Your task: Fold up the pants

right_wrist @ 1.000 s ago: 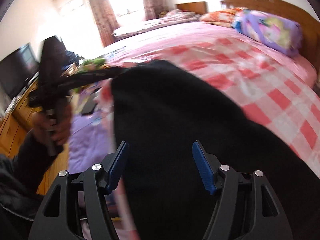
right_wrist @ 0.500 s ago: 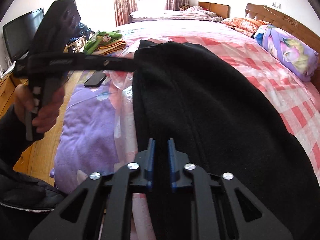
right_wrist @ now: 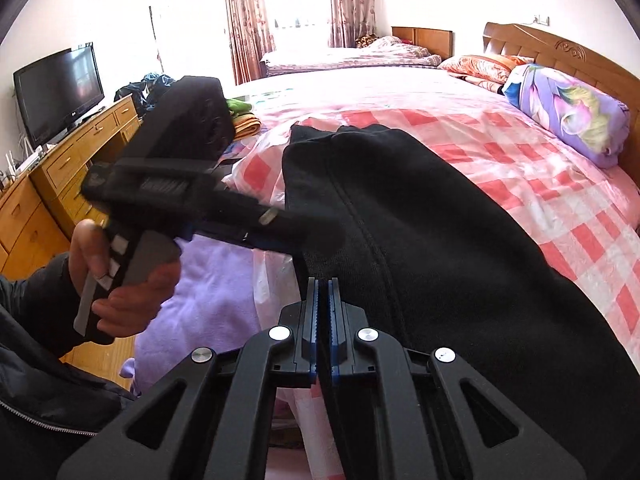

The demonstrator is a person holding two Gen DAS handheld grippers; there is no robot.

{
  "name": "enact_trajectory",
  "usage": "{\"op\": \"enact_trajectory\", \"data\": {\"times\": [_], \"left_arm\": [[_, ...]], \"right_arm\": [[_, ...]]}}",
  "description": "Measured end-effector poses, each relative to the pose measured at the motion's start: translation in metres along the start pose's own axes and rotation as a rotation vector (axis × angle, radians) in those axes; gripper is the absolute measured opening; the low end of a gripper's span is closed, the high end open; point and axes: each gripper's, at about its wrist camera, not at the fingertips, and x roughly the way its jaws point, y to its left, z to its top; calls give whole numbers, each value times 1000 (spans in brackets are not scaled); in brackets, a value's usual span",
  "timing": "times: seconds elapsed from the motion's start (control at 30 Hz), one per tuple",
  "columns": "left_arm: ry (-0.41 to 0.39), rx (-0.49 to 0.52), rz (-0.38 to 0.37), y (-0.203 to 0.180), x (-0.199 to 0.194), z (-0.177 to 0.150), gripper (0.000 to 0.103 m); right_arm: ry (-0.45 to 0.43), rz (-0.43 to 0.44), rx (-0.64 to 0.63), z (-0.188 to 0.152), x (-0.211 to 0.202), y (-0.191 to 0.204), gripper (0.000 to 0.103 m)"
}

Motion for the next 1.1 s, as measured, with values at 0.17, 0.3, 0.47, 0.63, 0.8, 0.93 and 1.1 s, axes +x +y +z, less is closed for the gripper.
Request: {"op": "enact_trajectory", "data": {"times": [0.17,0.3,0.47,0.63,0.8,0.93,1.1], "left_arm": [[-14,47,61,-7,3,-1,10],[-17,82,146,-11,3,-11,10],[3,69,148,3,5,-13,14],[-40,102,175,0,-26,-13,79],[-195,284,302,-38,-60,-16,92],[-168,476,400,-79,-21,-5,95],[26,487,577,-63,58,13,94]], "right_arm": [[4,-3,12,-5,5,2,5],[32,3,14,-15,17,10,6],[60,-1,64,-25,29,6,9],[42,-13,107,-28,-3,0,55],[-46,-137,232,-50,-59,-30,71],[-36,-263,379,-64,-78,-71,71],[77,-298,401,-78,-64,-76,71]]}}
